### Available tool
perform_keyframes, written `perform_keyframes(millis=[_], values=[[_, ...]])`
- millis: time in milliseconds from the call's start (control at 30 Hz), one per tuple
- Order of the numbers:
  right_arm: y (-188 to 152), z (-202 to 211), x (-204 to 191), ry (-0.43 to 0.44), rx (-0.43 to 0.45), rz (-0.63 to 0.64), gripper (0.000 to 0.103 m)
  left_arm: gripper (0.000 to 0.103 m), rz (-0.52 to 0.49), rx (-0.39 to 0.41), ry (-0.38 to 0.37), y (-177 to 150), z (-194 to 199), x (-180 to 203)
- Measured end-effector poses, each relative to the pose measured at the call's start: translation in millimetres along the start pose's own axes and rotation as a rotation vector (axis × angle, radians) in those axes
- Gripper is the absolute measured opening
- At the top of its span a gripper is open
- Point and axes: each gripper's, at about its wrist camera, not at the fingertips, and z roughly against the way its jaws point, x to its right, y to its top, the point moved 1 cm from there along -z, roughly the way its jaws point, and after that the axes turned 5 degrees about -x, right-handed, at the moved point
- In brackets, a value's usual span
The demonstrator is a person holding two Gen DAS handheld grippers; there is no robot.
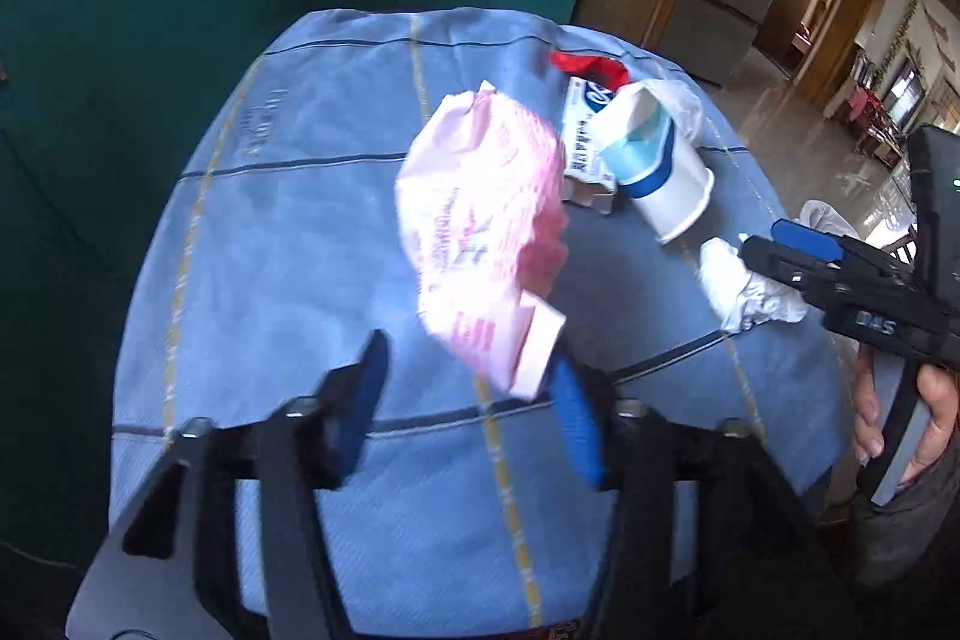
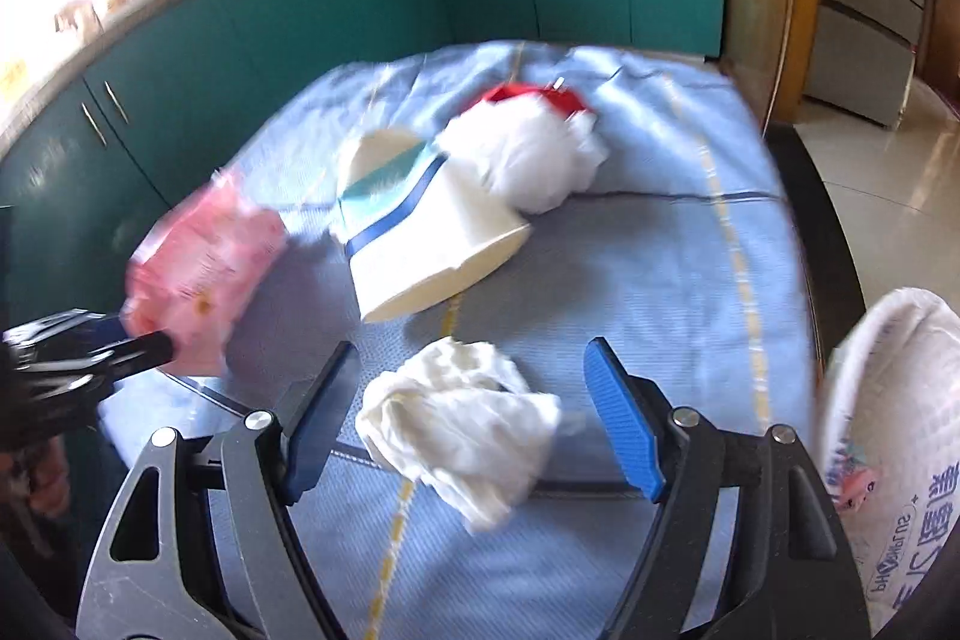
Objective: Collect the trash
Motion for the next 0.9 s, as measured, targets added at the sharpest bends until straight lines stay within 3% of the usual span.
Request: perform_keyframes(millis=[167,267,400,533,767,900], values=[[-6,-19,-21,-0.017,-0.062,0.051,0.075,0.078,0.067,0.049,-0.006,7,14,-23],[-16,-14,-30,-0.018,-0.080,0.101,0.057,0.078,0.079,0.064,-0.003,15,12,-26],[-33,8,-26,-0.005,-0.053,0.111,0.057,0.087,0.059,0.095,0.039,20,9,-21],[-38,26,-10,-0.056,-0.012,0.051,0.075,0.090,-0.003,0.124,0.112,19,8,-13],[-35,23,-7,-0.078,-0.012,0.011,0.080,0.096,0.048,0.116,0.148,25,-1,-31],[-28,10,-15,-0.057,-0.013,0.028,0.083,0.096,0.110,0.063,0.133,25,-13,-48]])
